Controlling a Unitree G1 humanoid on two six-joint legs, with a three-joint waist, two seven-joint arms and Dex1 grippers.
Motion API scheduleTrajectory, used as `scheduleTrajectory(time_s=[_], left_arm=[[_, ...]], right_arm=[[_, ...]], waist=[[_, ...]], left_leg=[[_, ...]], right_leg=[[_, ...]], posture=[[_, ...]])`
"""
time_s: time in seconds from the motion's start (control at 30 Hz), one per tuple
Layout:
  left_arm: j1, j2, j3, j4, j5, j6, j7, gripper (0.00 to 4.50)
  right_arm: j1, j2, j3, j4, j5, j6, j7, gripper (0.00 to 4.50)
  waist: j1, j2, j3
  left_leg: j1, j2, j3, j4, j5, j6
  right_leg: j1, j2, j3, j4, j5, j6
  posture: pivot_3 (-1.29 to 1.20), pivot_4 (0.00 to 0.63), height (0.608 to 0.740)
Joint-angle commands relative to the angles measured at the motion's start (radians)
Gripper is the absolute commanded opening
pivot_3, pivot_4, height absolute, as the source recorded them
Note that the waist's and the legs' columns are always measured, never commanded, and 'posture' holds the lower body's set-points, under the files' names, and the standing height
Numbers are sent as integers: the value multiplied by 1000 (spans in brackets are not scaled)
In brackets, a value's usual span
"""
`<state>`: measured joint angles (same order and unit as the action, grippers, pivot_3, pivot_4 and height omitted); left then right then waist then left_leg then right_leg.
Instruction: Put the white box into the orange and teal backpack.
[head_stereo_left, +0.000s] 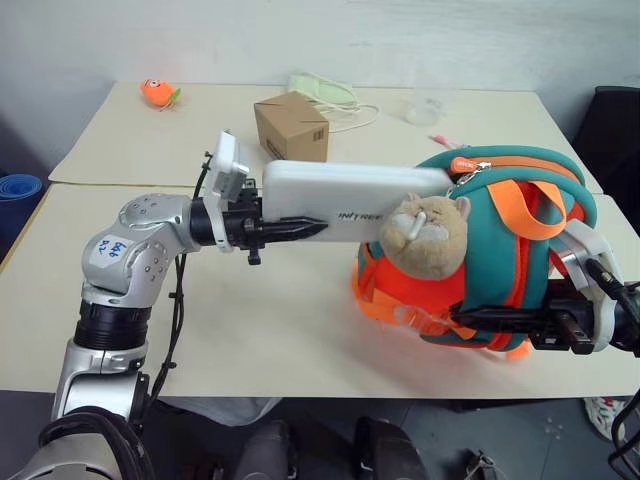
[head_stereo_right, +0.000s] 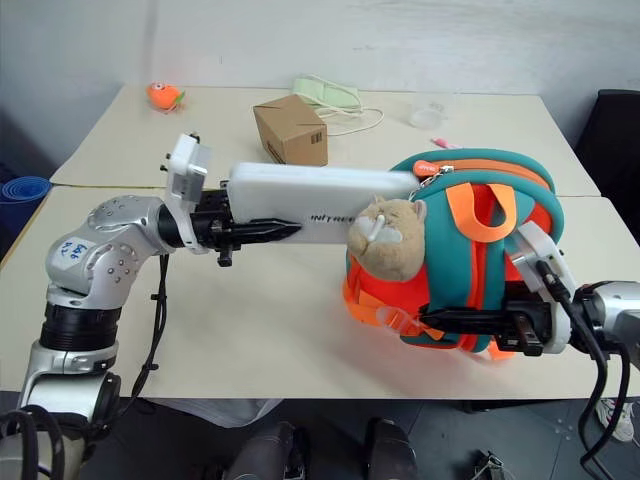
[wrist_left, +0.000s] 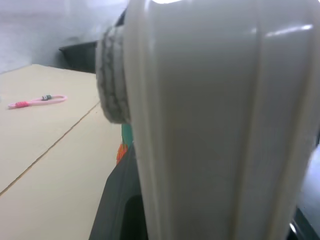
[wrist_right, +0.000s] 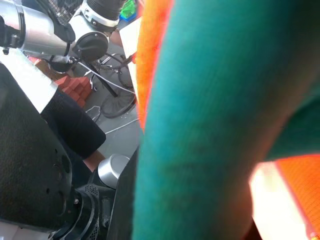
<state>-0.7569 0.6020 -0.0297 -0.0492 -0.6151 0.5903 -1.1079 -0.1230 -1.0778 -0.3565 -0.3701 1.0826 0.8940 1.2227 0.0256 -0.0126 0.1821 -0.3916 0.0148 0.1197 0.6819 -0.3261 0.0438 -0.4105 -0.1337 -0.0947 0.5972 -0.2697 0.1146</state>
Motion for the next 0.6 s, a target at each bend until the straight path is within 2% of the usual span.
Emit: scheduleTrajectory(time_s=[0.03, 0.1, 0.17, 0.33, 0.37, 0.47, 0.57, 0.6], left_arm=[[-83, -5, -108, 32, 81, -109, -141, 1312], [-147, -54, -167, 95, 139, -162, -163, 1312], [-239, -184, -251, 197, 226, -220, -112, 1312], [-340, -481, -361, 420, 456, -347, 144, 1312], [-348, -514, -363, 448, 490, -357, 194, 2022], [-335, -513, -320, 429, 524, -350, 258, 2884], [-271, -394, -214, 312, 454, -275, 211, 3685], [-238, -333, -167, 257, 399, -228, 162, 3685]], right_arm=[[-71, 0, 26, 37, -44, -41, 11, 21], [-114, 20, 70, 47, -82, -56, 1, 21], [-157, 54, 119, 53, -118, -74, -24, 21], [-182, 120, 153, 49, -161, -88, -77, 21], [-179, 128, 150, 44, -161, -86, -87, 21], [-149, 141, 127, 10, -149, -74, -117, 21], [-93, 137, 86, -29, -123, -63, -134, 21], [-69, 136, 70, -42, -115, -59, -140, 21]], waist=[[-1, 0, 0], [-1, 0, 0], [5, 0, 0], [26, 0, 0], [27, 0, 0], [19, 0, 0], [2, 1, 0], [-3, 1, 0]], left_leg=[[0, 0, 0, 0, 0, 0], [-1, 0, 0, 0, 0, 0], [-1, 0, 0, 0, 0, 0], [-8, -3, -2, 3, 2, 5], [-10, -3, -2, 4, 2, 6], [-13, -3, -2, 4, 1, 6], [-12, -1, -2, 4, 2, 5], [-12, -1, -3, 4, 3, 5]], right_leg=[[0, 1, 0, 0, 0, 0], [-1, 1, 0, 0, 0, 0], [-1, 2, -1, 0, 0, 0], [-2, 0, -4, 0, 2, 4], [-2, 0, -5, 0, 3, 5], [-4, 0, -9, -2, 3, 5], [-5, 1, -11, 0, 3, 5], [-5, 0, -11, 1, 3, 5]], posture=[[0, 150, 740], [0, 150, 740], [0, 150, 740], [0, 150, 740], [0, 150, 740], [0, 150, 740], [0, 150, 740], [0, 150, 740]])
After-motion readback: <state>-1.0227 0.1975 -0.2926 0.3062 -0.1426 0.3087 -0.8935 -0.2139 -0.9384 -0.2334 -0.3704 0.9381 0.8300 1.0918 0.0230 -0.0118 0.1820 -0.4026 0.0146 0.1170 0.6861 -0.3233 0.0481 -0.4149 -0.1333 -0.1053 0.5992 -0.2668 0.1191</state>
